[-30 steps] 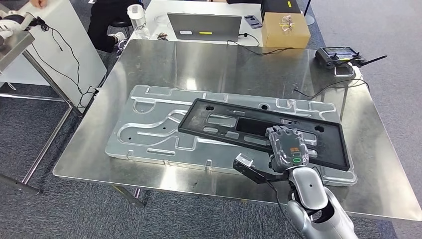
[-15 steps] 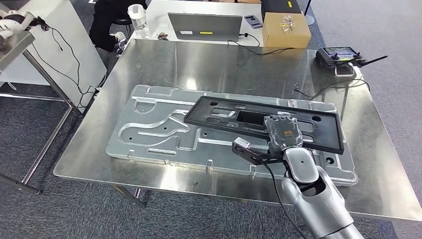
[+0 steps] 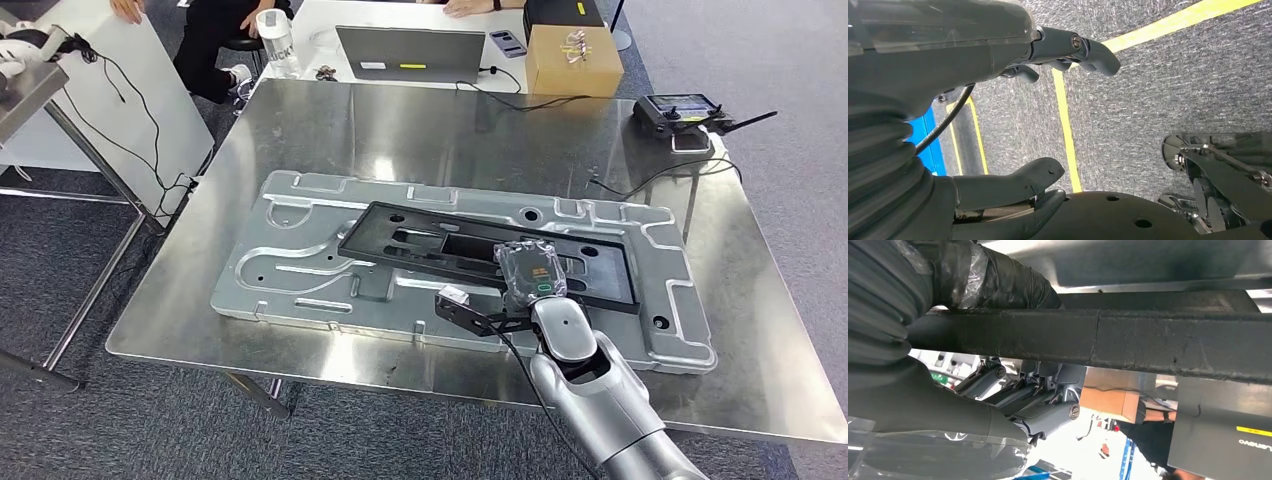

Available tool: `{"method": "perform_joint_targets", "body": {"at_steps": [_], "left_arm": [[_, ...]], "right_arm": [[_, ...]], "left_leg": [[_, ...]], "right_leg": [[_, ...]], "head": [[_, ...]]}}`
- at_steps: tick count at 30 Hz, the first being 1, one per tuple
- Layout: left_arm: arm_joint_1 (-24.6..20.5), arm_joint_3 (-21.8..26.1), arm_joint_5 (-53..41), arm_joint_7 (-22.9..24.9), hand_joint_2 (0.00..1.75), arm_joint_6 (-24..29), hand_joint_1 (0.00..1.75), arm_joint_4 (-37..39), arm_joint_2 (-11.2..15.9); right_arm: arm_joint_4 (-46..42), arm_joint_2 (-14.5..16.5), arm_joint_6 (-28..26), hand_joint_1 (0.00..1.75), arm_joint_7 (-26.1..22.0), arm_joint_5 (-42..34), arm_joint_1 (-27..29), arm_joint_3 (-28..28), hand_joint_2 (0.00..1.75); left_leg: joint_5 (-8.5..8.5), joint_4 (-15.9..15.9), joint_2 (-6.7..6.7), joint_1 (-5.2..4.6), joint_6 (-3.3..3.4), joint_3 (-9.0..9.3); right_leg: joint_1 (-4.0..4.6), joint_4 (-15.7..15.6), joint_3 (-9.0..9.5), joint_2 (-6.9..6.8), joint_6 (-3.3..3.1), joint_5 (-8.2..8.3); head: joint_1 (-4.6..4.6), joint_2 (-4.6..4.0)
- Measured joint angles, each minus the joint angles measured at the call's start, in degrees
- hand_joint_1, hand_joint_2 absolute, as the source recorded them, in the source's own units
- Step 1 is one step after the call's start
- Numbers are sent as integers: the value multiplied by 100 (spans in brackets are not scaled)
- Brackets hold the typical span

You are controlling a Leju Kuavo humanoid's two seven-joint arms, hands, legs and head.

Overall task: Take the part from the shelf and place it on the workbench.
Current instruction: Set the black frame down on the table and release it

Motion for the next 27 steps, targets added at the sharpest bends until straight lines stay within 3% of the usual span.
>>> {"method": "perform_joint_targets", "body": {"at_steps": [4,8,17,21,27], "left_arm": [[1,0,25,-13,175,-7,0,0,2],[-1,0,59,-71,175,-59,0,0,2],[-1,-13,26,-101,175,-82,0,0,2],[0,-13,52,-101,0,-89,0,0,4],[1,-13,55,-101,0,-101,0,0,4]], "right_arm": [[89,43,-8,175,-1,-22,-4,31,175],[154,66,-19,0,-9,-32,-1,59,0],[262,99,-16,0,-36,-65,33,102,0],[264,99,-17,0,-33,-80,42,102,0],[268,99,-17,0,-33,-86,67,102,0]], "left_leg": [[0,0,1,0,0,3],[0,0,5,0,0,5],[0,0,4,0,0,4],[0,0,5,0,0,4],[0,0,5,0,0,4]], "right_leg": [[0,0,2,4,0,0],[0,0,3,7,0,0],[0,0,3,5,0,0],[-1,0,3,6,0,0],[-1,0,2,6,0,0]], "head": [[0,0],[0,0],[0,0],[0,0],[0,0]]}}
